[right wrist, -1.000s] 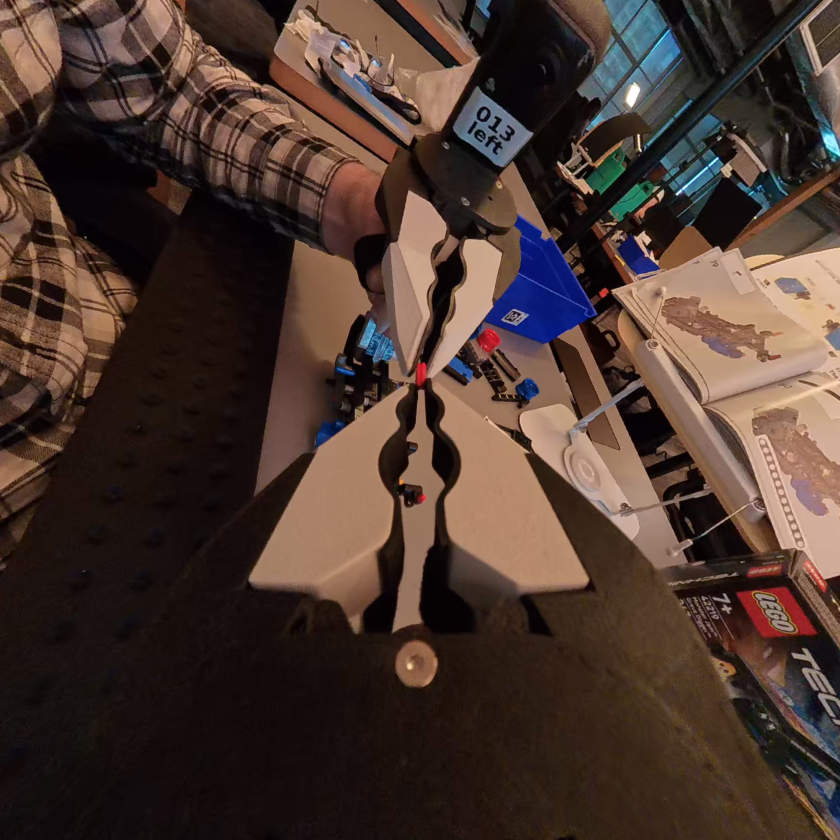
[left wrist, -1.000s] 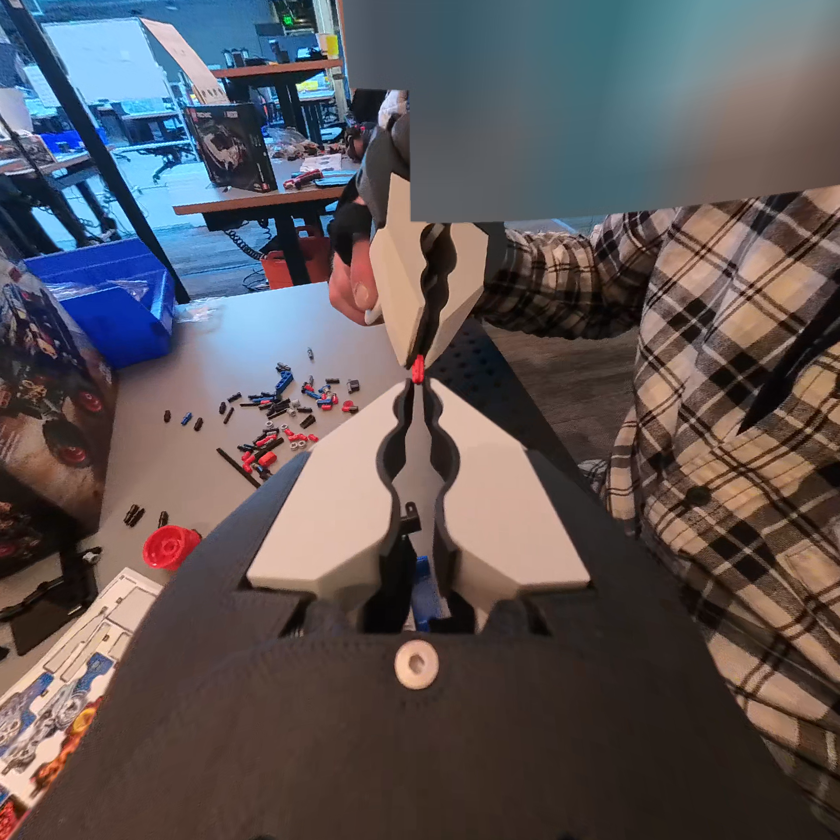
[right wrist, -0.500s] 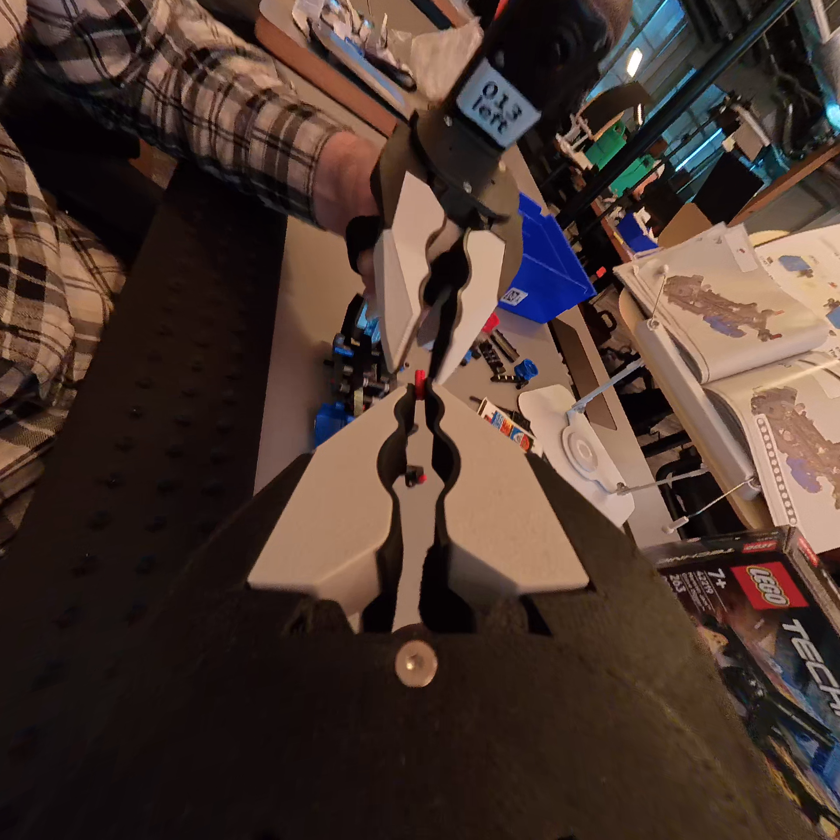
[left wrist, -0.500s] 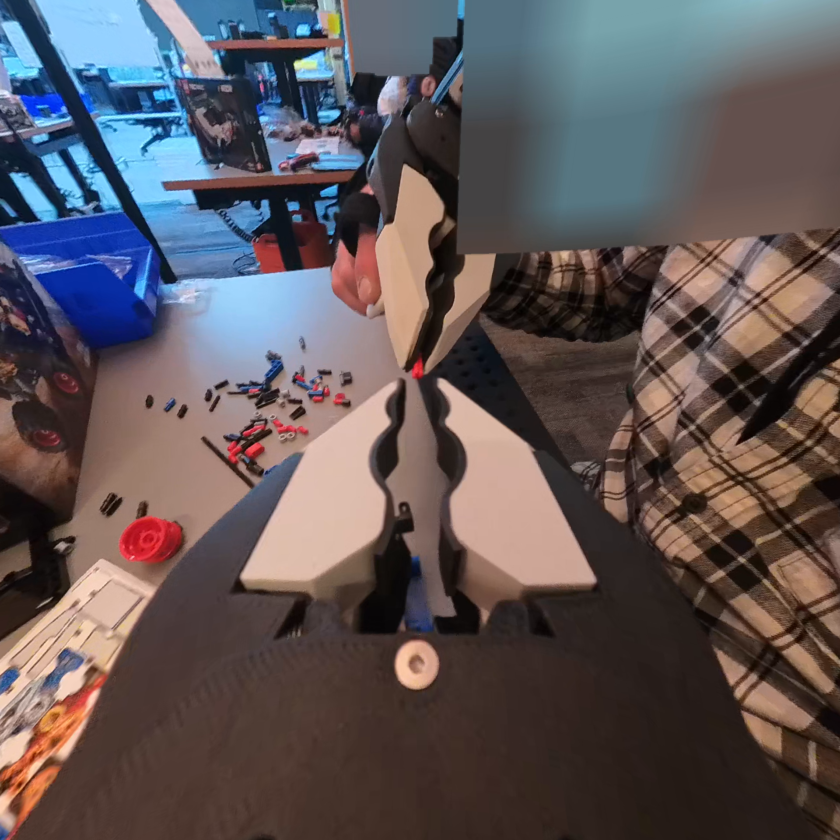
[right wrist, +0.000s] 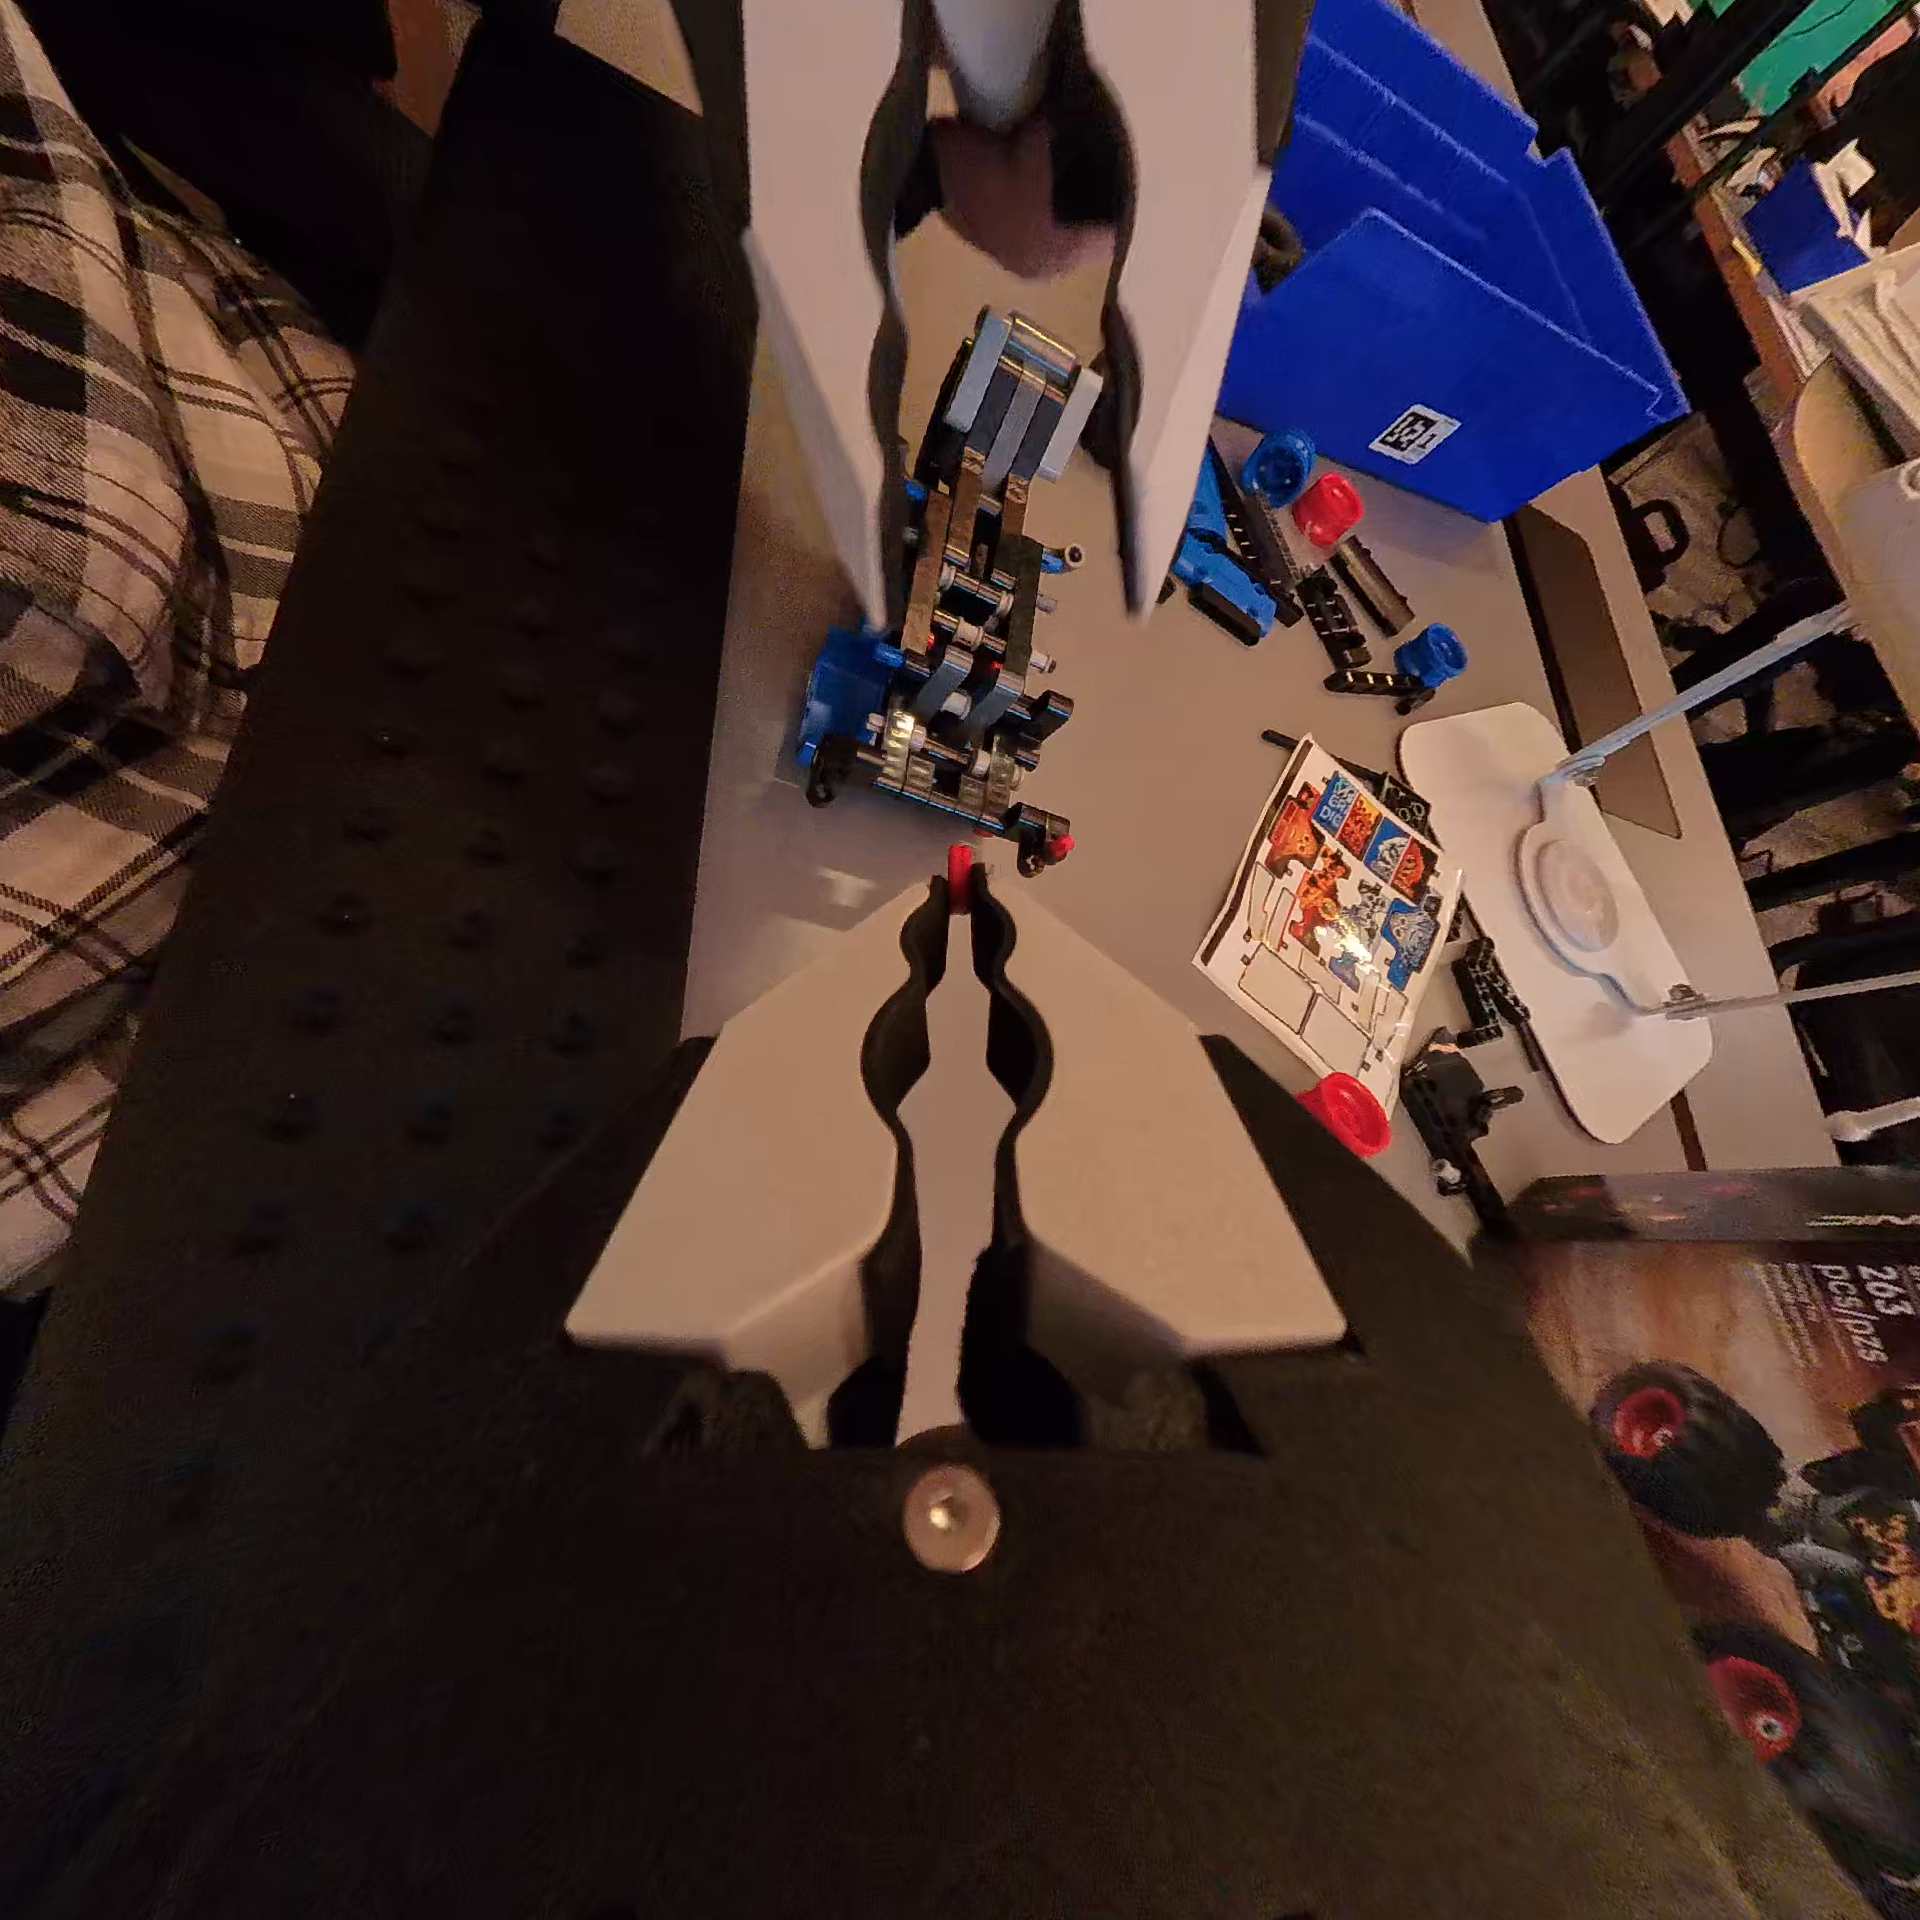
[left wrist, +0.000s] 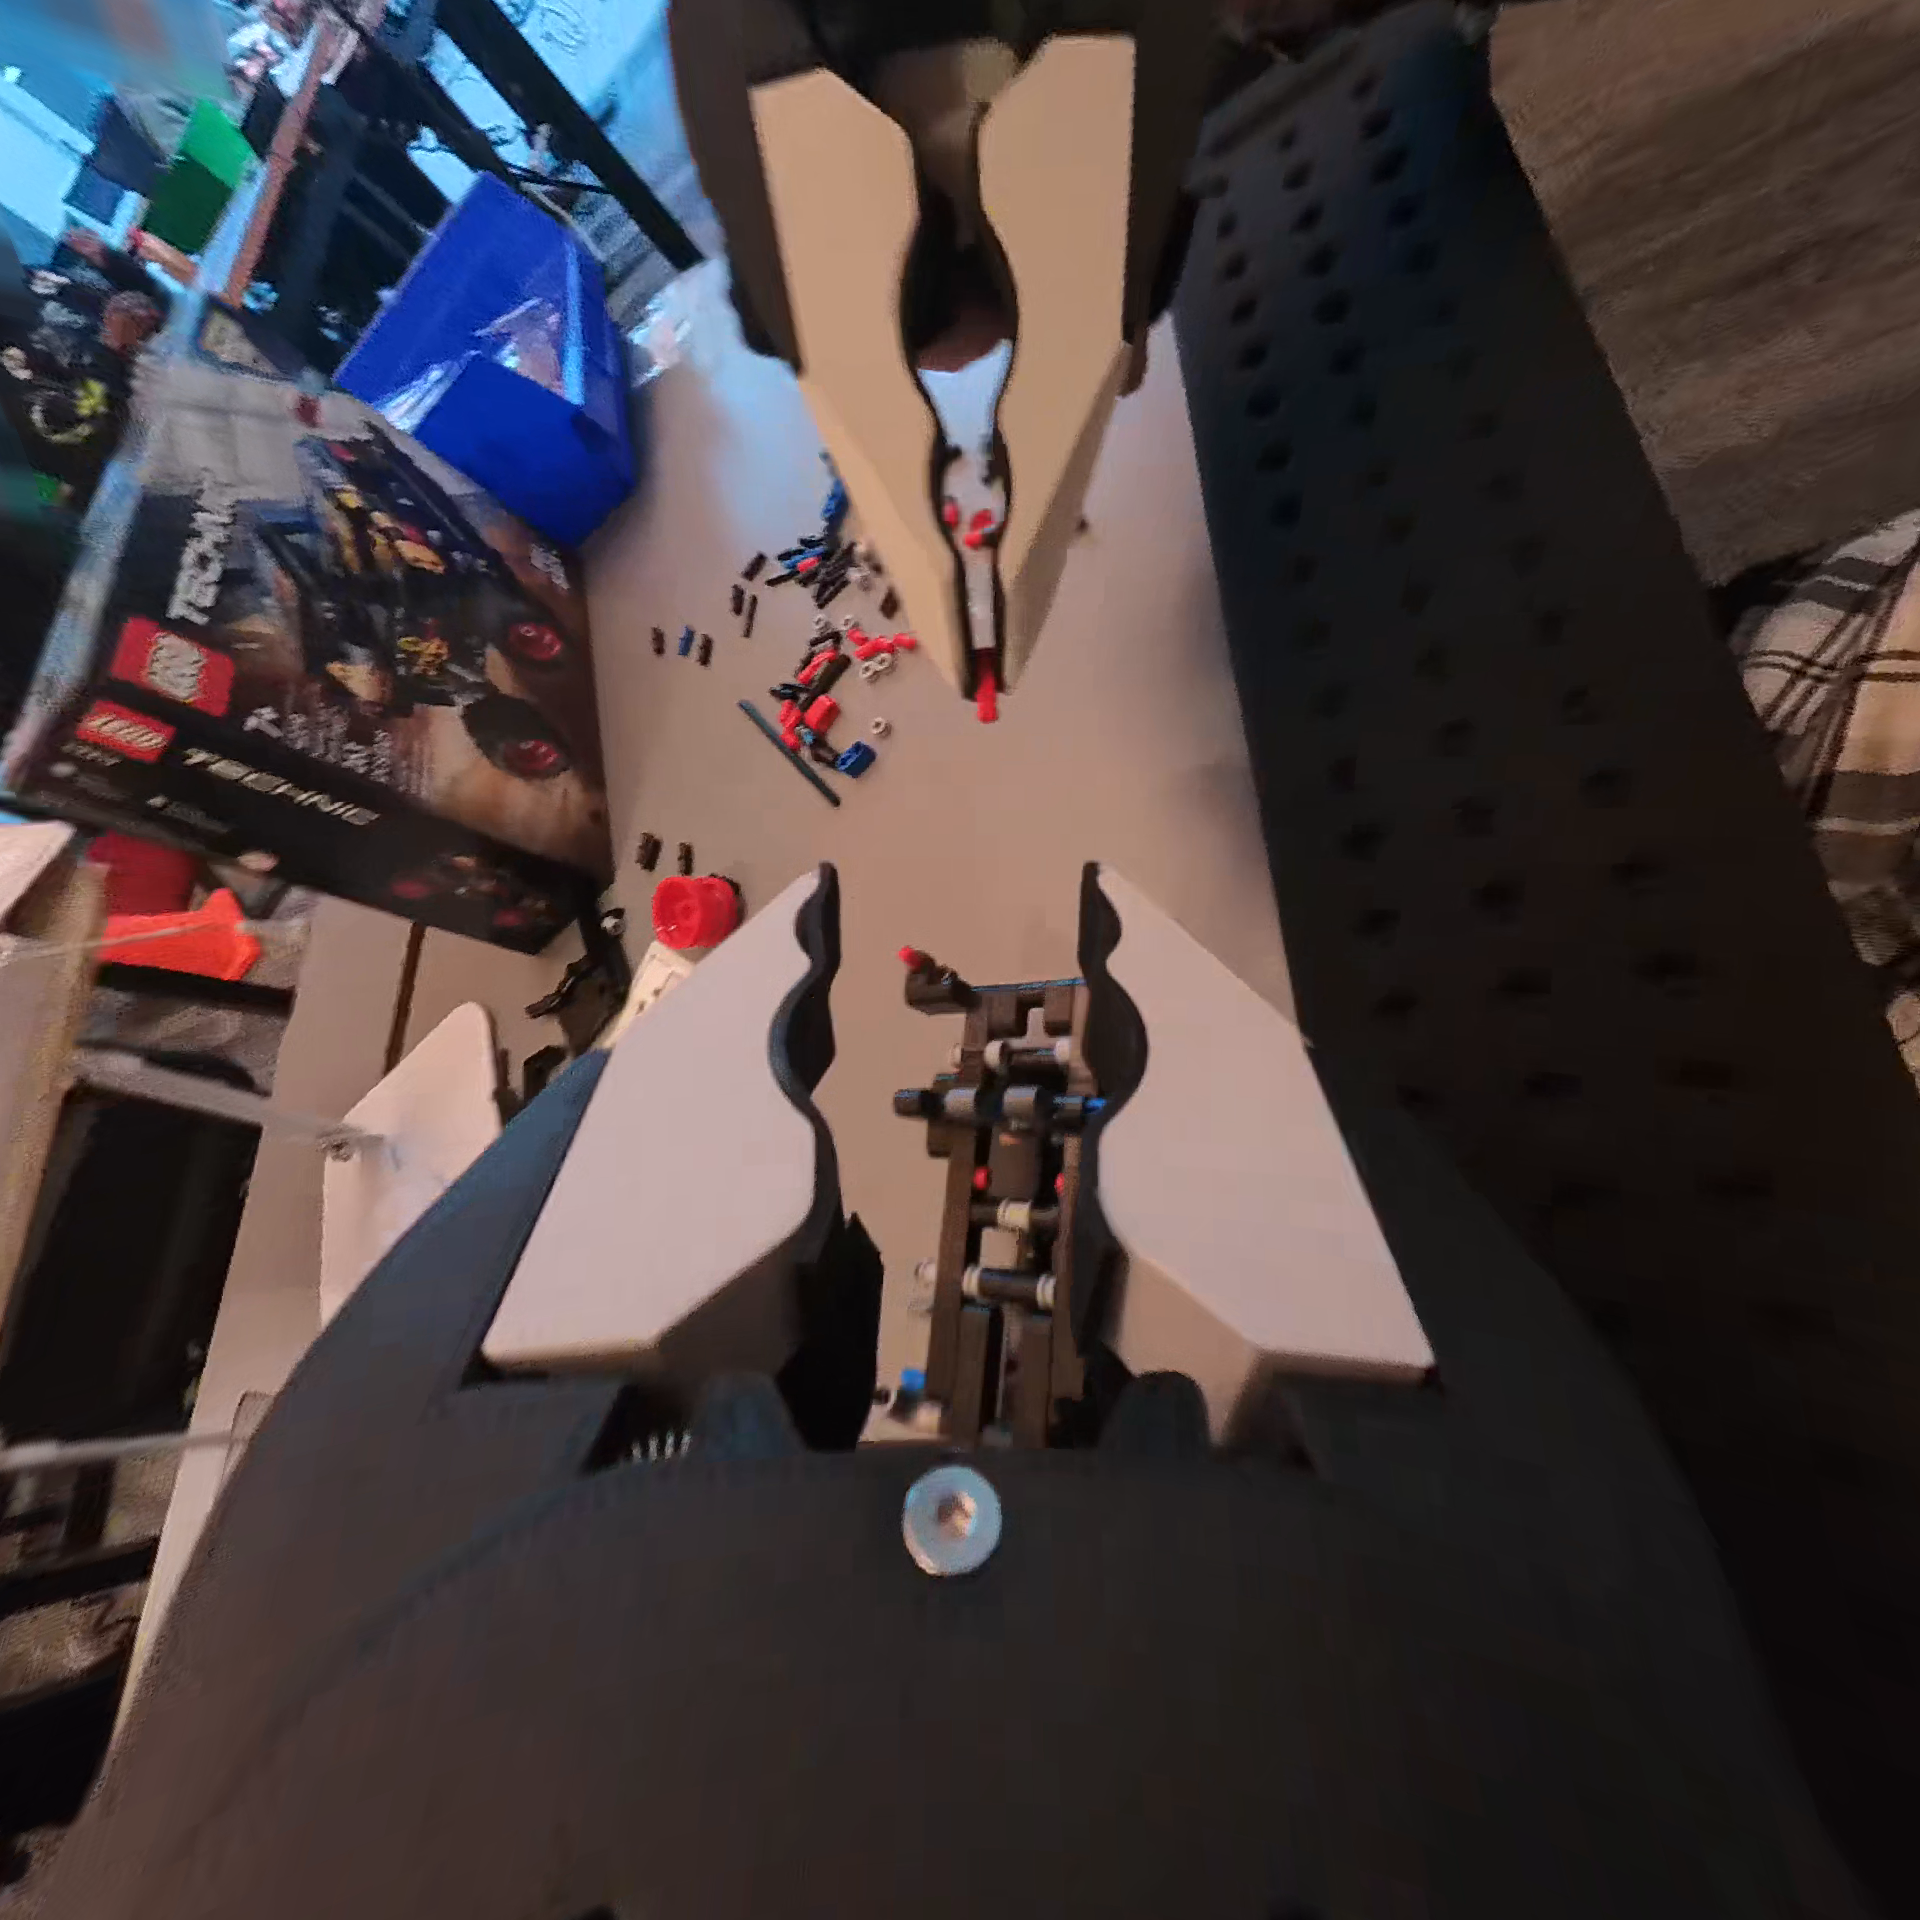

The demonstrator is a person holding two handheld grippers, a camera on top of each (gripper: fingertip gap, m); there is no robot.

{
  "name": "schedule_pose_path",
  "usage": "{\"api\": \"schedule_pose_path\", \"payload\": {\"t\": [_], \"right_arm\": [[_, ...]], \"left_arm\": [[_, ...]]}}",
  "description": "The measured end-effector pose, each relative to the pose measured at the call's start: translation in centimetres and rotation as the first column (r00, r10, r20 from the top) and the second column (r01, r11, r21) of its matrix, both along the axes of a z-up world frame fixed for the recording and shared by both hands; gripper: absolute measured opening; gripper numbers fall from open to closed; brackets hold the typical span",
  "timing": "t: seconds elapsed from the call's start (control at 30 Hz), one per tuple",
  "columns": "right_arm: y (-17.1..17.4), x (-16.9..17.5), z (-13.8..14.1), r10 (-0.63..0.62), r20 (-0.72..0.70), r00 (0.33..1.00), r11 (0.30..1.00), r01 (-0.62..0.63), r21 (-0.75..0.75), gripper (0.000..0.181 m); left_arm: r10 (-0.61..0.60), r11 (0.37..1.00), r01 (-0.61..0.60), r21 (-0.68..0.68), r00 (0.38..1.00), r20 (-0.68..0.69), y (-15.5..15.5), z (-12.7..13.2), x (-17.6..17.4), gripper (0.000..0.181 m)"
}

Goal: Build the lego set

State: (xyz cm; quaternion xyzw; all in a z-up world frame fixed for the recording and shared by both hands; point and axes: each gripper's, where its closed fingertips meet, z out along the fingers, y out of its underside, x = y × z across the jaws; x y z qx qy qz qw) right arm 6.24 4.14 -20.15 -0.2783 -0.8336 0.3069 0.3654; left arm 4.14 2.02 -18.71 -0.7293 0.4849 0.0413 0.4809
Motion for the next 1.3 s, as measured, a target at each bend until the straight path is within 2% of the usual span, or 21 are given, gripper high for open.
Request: {"api": "schedule_pose_path", "payload": {"t": [0.1,0.17,0.27,0.37,0.6,0.77,1.03,1.2,1.3], "right_arm": [[-0.2,-0.2,-0.6,0.004,0.025,1.0,1.0,-0.004,-0.022,0.002],[-0.5,-0.2,-1.2,0.018,0.048,0.999,1.0,-0.017,-0.021,0.002],[-1.2,-0.5,-1.7,0.042,0.072,0.997,0.999,-0.041,-0.017,0.001],[-1.6,-0.8,-2.2,0.056,0.094,0.994,0.998,-0.053,-0.025,0.002],[-2.8,-1.3,-3.8,0.084,0.138,0.987,0.996,-0.078,-0.047,0.002],[-3.4,-1.5,-4.0,0.088,0.151,0.985,0.994,-0.077,-0.071,0.002],[-6.2,-3.5,-4.1,0.077,0.14,0.987,0.991,-0.061,-0.12,0.002],[-7.6,-4.8,-3.7,0.071,0.127,0.989,0.989,-0.054,-0.136,0.002],[-8.1,-5.0,-3.6,0.088,0.135,0.987,0.987,-0.069,-0.145,0.002]], "left_arm": [[0.054,0.999,-0.055,0.0,0.995,-0.078,-1.1,0.6,-1.3,0.04],[0.076,0.996,-0.082,-0.032,0.984,-0.162,-2.1,-0.6,-1.2,0.043],[0.124,0.989,-0.136,-0.053,0.976,-0.18,-2.6,-2.8,-0.4,0.042],[0.222,0.973,-0.231,-0.023,0.956,-0.192,-2.4,-4.6,-0.5,0.033],[0.378,0.926,-0.378,0.027,0.923,-0.074,-1.8,-5.6,-0.4,0.018],[0.42,0.907,-0.42,-0.006,0.907,-0.005,-1.7,-6.4,-0.4,0.009],[0.477,0.879,-0.476,-0.036,0.879,0.026,-3.9,-6.5,-3.1,0.009],[0.501,0.865,-0.496,-0.074,0.863,0.068,-5.6,-6.8,-4.1,0.025],[0.512,0.859,-0.51,-0.05,0.851,0.121,-6.0,-6.0,-4.0,0.024]]}}
